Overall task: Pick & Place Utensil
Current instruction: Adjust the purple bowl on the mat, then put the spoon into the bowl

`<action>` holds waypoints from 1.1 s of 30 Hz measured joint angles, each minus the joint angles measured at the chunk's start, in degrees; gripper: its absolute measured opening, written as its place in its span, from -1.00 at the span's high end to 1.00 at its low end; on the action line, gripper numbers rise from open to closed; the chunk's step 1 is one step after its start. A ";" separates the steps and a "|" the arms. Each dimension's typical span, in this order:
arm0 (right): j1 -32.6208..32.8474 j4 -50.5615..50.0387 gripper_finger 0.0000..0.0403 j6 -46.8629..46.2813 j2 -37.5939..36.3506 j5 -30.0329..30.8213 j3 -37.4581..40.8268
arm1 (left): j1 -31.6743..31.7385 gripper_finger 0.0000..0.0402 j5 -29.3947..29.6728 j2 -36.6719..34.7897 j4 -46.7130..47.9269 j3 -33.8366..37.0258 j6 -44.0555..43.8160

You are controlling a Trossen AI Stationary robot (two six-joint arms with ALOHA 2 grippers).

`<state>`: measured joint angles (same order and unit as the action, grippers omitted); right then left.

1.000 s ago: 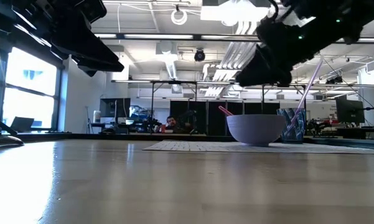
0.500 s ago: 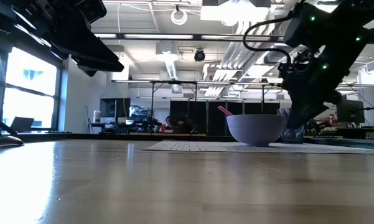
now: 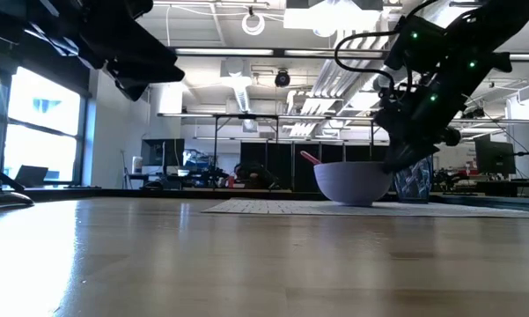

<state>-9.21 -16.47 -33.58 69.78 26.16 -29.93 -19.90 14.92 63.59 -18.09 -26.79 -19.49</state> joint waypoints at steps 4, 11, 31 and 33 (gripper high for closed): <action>2.35 -0.19 0.34 -2.78 -0.06 -2.33 0.00 | 0.01 0.36 -1.36 0.02 0.40 0.00 -1.62; 10.43 0.60 0.34 -9.91 -0.09 -2.17 0.00 | 0.00 0.36 -4.70 0.04 1.53 0.02 -5.44; 33.86 29.35 0.34 -1.01 -0.04 16.26 -0.01 | -26.04 0.36 8.13 16.71 -11.09 -10.59 -14.39; 34.97 29.42 0.34 -1.05 -0.04 17.90 0.00 | -26.88 0.36 8.15 19.32 -5.92 -14.96 -15.43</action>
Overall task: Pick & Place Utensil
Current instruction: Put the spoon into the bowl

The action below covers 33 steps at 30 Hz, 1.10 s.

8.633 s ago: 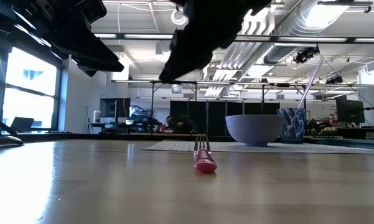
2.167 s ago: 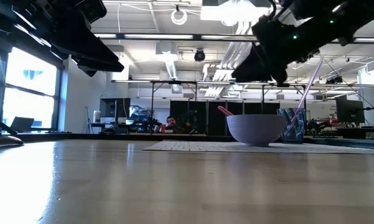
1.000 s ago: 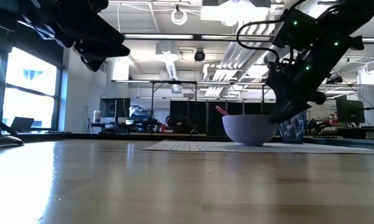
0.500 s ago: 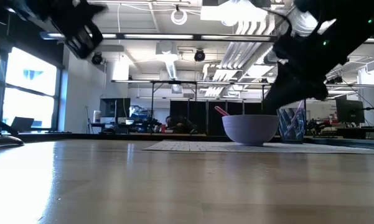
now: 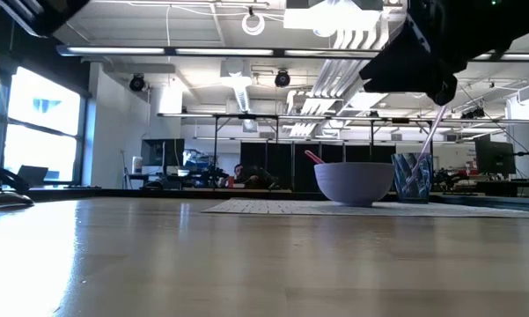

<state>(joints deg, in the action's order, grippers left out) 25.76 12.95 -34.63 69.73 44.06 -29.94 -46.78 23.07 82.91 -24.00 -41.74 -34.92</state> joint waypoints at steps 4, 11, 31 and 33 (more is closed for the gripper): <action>2.29 -0.07 0.34 -0.67 0.00 2.29 -0.02 | -1.72 0.36 0.06 3.05 20.03 -9.32 -9.79; 6.47 -0.16 0.34 -2.70 0.04 4.81 0.00 | -2.78 0.36 0.17 4.37 57.17 -19.73 -35.57; 7.38 5.81 0.34 -6.32 8.70 5.08 -0.02 | -2.74 0.33 -1.36 4.87 88.95 -1.82 -95.07; 7.08 5.79 0.34 -6.16 8.70 5.04 0.00 | -2.74 0.27 -2.53 4.87 88.72 0.17 -97.00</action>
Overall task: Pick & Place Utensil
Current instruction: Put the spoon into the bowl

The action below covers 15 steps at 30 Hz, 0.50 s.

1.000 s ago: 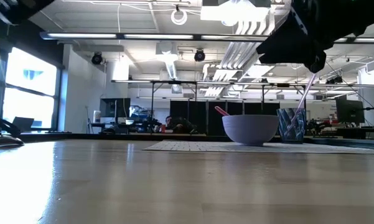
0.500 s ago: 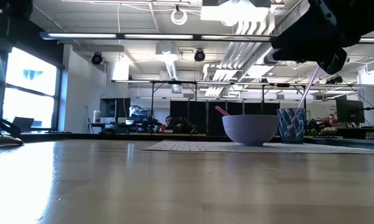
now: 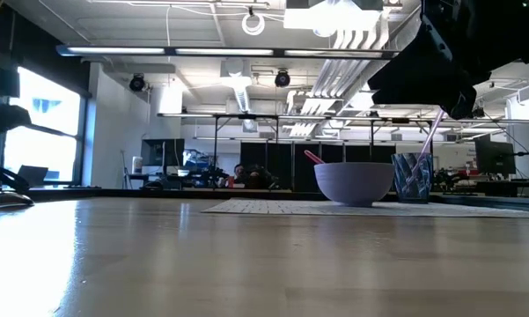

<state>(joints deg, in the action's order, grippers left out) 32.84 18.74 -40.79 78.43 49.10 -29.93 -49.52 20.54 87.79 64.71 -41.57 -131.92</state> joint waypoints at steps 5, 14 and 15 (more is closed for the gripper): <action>-0.21 0.00 0.34 0.64 0.00 -0.85 -0.02 | 0.00 0.05 -0.63 0.00 -0.78 2.18 -2.12; -0.22 0.00 0.34 0.43 0.00 -1.60 -0.02 | -0.07 -0.01 0.70 -0.32 -10.43 9.02 -6.03; -0.22 0.00 0.34 0.41 0.00 -1.60 0.00 | -0.07 0.02 0.70 -0.26 -10.29 9.00 -6.23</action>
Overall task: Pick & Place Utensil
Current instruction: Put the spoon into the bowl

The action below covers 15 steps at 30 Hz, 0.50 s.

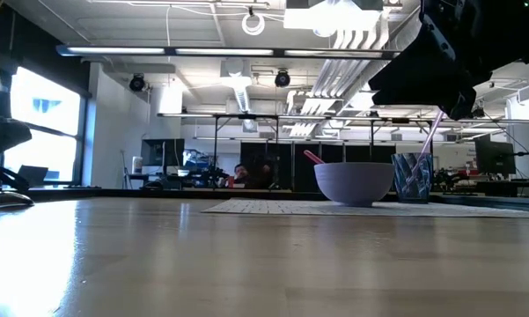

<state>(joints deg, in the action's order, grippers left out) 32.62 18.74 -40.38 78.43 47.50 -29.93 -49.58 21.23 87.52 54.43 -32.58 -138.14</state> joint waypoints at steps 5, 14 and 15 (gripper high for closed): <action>0.00 -0.01 0.34 0.52 0.00 -0.24 0.00 | 0.02 0.28 0.18 0.16 0.76 -1.04 -0.13; 0.00 -0.01 0.34 1.99 0.00 -2.70 -0.01 | 0.05 0.76 1.77 0.16 0.16 -1.32 0.35; 0.00 0.00 0.34 2.18 0.00 -2.70 0.00 | 0.04 0.76 2.42 0.18 0.16 -1.75 1.01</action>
<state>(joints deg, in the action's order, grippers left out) 32.62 18.74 -38.20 78.43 44.80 -29.93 -49.54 23.65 87.70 54.59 -34.33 -137.13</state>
